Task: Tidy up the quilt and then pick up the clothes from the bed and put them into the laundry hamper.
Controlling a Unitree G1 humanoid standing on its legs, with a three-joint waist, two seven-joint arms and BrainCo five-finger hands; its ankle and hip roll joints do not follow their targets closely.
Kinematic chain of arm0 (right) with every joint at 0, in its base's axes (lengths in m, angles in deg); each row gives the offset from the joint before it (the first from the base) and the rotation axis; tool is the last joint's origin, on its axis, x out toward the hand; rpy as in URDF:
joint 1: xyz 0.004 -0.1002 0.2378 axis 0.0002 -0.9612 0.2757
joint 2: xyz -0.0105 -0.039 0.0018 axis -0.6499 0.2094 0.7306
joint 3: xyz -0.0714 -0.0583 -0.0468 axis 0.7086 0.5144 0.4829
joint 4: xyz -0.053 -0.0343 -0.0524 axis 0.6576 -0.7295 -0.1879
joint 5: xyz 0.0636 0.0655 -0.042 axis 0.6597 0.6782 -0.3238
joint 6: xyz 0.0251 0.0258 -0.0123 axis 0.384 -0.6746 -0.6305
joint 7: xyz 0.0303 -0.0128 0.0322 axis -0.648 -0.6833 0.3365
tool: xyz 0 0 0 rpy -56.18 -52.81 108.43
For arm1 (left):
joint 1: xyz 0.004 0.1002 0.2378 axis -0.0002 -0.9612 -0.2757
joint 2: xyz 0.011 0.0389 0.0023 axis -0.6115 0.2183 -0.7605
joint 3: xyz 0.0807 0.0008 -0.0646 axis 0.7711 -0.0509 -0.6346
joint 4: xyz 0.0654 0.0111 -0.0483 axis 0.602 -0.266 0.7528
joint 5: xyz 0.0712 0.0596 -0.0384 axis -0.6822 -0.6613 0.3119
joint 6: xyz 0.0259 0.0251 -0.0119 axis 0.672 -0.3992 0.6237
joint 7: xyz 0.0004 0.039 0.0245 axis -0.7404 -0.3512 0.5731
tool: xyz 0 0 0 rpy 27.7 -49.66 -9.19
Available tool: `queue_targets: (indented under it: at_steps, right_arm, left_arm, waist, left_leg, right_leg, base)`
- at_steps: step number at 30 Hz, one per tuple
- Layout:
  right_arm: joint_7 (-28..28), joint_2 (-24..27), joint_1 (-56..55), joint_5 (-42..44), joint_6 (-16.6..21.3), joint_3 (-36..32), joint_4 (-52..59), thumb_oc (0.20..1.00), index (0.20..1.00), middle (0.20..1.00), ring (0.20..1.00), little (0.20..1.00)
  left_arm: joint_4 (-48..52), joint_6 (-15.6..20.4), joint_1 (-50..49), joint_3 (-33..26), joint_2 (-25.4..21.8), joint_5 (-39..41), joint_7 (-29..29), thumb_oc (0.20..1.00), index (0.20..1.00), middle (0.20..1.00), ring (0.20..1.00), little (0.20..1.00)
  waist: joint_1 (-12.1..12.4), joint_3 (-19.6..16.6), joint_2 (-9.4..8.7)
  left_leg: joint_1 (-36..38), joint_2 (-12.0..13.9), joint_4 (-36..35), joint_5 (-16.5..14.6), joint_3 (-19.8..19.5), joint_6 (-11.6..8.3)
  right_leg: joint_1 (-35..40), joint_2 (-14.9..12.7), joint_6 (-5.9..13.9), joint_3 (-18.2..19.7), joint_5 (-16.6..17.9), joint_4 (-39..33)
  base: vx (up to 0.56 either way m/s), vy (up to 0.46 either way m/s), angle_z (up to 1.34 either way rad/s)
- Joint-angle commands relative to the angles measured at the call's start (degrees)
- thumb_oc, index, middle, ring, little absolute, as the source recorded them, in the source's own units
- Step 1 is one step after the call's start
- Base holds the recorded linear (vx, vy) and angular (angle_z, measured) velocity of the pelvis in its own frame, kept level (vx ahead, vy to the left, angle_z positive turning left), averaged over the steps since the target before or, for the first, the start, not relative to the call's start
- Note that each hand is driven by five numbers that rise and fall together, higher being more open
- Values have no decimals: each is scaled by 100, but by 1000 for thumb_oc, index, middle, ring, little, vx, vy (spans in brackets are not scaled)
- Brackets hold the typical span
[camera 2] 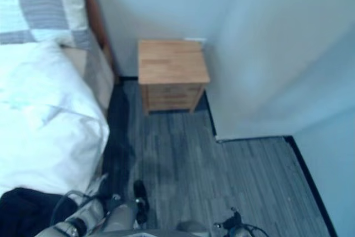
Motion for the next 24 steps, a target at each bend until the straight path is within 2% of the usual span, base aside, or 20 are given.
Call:
queue_targets:
  at_steps: [1,2,3,4,6,7,8,9,10,11,12,14,15,16,17,18,19,20,22,24]
  right_arm:
    - [-76,180,744,62,93,-294,93,1000,1000,1000,1000,1000]
    - [-76,181,744,62,93,-293,93,1000,1000,1000,1000,1000]
    - [-98,219,786,105,87,-306,73,1000,1000,1000,1000,1000]
    - [-98,219,787,105,87,-306,73,1000,1000,1000,1000,1000]
    - [-88,275,842,105,59,-299,14,1000,1000,1000,1000,1000]
    - [-84,288,885,98,49,-262,-20,1000,1000,1000,1000,1000]
    - [-41,285,909,145,27,-305,-64,1000,1000,1000,1000,1000]
    - [-28,270,898,184,16,-333,-77,1000,1000,1000,1000,1000]
    - [26,262,887,196,-17,-356,-172,1000,1000,1000,1000,1000]
    - [25,259,886,196,-14,-355,-175,1000,1000,1000,1000,1000]
    - [87,241,907,423,-1,-493,-157,1000,1000,1000,1000,1000]
    - [89,263,949,488,43,-531,-128,1000,1000,1000,1000,1000]
    - [74,345,1001,481,96,-542,-3,1000,1000,1000,1000,1000]
    - [-2,505,1086,446,112,-567,182,1000,1000,1000,1000,1000]
    - [-2,505,1086,446,112,-567,182,1000,1000,1000,1000,1000]
    - [-93,740,1159,385,141,-620,472,1000,1000,1000,1000,1000]
    - [-92,740,1159,385,140,-620,473,1000,1000,1000,1000,1000]
    - [-177,941,1158,277,190,-641,879,1000,1000,1000,1000,1000]
    - [-338,1242,1067,154,208,-885,1626,1000,1000,1000,1000,1000]
    - [-392,1540,1014,131,246,-1159,2492,1000,1000,1000,1000,1000]
  left_arm:
    - [78,-60,232,-117,-214,174,224,1000,1000,1000,1000,1000]
    - [79,-60,231,-118,-213,174,224,1000,1000,1000,1000,1000]
    - [69,2,210,-94,-228,179,207,1000,1000,1000,1000,1000]
    - [69,2,211,-95,-228,179,206,1000,1000,1000,1000,1000]
    - [42,63,211,-88,-271,204,201,1000,1000,1000,1000,1000]
    - [-19,87,233,-108,-291,225,240,1000,1000,1000,1000,1000]
    - [-49,106,249,-142,-304,236,266,1000,1000,1000,1000,1000]
    - [-68,105,246,-169,-333,256,284,1000,1000,1000,1000,1000]
    - [-190,123,189,-224,-477,334,283,1000,1000,1000,1000,1000]
    - [-187,124,185,-223,-480,335,282,1000,1000,1000,1000,1000]
    - [-220,102,20,-405,-566,447,279,1000,1000,1000,1000,1000]
    - [-249,93,-61,-436,-578,468,289,1000,1000,1000,1000,1000]
    - [-281,99,-149,-482,-557,521,316,1000,1000,1000,1000,1000]
    - [-228,110,-195,-478,-547,593,288,1000,1000,1000,1000,1000]
    - [-228,110,-195,-479,-547,593,288,1000,1000,1000,1000,1000]
    - [-166,88,-213,-393,-587,472,190,1000,1000,1000,1000,1000]
    - [-165,87,-213,-394,-588,472,189,1000,1000,1000,1000,1000]
    - [-172,50,-249,-398,-643,355,143,1000,1000,1000,1000,1000]
    - [-190,-5,-366,-511,-720,214,82,1000,1000,1000,1000,1000]
    - [-102,23,-515,-541,-675,135,25,1000,1000,1000,1000,1000]
  waist:
    - [197,397,267]
    - [179,396,279]
    - [169,395,270]
    - [165,387,280]
    - [165,376,201]
    - [127,371,160]
    - [90,400,135]
    - [95,422,124]
    - [226,381,59]
    - [168,394,63]
    - [209,384,17]
    - [177,365,25]
    - [182,391,63]
    - [110,420,97]
    - [108,416,96]
    - [-61,423,197]
    - [-58,408,197]
    - [-143,405,204]
    - [-181,319,268]
    - [-223,261,314]
  left_leg:
    - [952,324,-464,-531,-293,-719]
    - [952,335,-471,-521,-312,-723]
    - [1089,330,-505,-632,-685,-811]
    - [1076,342,-502,-628,-690,-814]
    - [1228,291,-492,-827,-1100,-913]
    - [1267,245,-451,-906,-1421,-929]
    - [1320,229,-407,-970,-1766,-991]
    - [1365,269,-398,-1025,-1949,-1070]
    - [1447,322,-399,-1122,-2290,-1189]
    - [1452,323,-393,-1120,-2353,-1188]
    - [1370,425,-198,-1123,-2635,-1275]
    - [1218,532,-15,-1132,-2753,-1352]
    - [1037,671,193,-1121,-2571,-1411]
    - [629,854,415,-927,-1795,-1424]
    - [625,853,415,-926,-1797,-1424]
    - [524,1248,425,-691,-377,-1406]
    - [506,1250,418,-676,-373,-1408]
    - [561,1344,584,-781,297,-1374]
    - [594,1360,867,-961,749,-1461]
    - [651,1382,650,-731,931,-1566]
  right_leg:
    - [-859,-86,546,782,378,-1075]
    - [-843,-78,541,759,391,-1102]
    - [-963,-155,469,974,119,-1935]
    - [-961,-145,466,966,139,-1961]
    - [-782,-408,465,1424,250,-3538]
    - [-854,-438,530,2004,431,-3969]
    - [-940,-423,702,2715,588,-4183]
    - [-1021,-420,778,3095,669,-4299]
    - [-965,-626,730,2974,704,-4514]
    - [-914,-650,728,2908,698,-4537]
    - [-845,-602,750,2780,730,-4321]
    - [-793,-560,716,2646,730,-4311]
    - [-687,-590,663,2430,652,-4292]
    - [-501,-739,558,1973,535,-4338]
    - [-505,-740,558,1972,536,-4338]
    - [-363,-848,475,1321,390,-4288]
    - [-383,-844,471,1325,404,-4294]
    - [-324,-886,438,979,351,-4241]
    - [-248,-905,428,526,160,-4171]
    - [-150,-914,478,230,237,-4200]
  base:
    - [448,-81,193]
    - [632,-241,147]
    - [332,-169,149]
    - [521,-268,143]
    - [397,-246,161]
    - [444,-346,173]
    - [430,-384,215]
    - [508,-556,162]
    - [358,-415,215]
    - [425,-662,232]
    - [252,-558,238]
    - [190,-463,177]
    - [1,-327,106]
    - [-2,-324,61]
    - [-168,-298,118]
    - [-116,-149,156]
    - [-183,-251,225]
    - [-127,-161,220]
    - [-64,-125,149]
    - [-3,14,97]
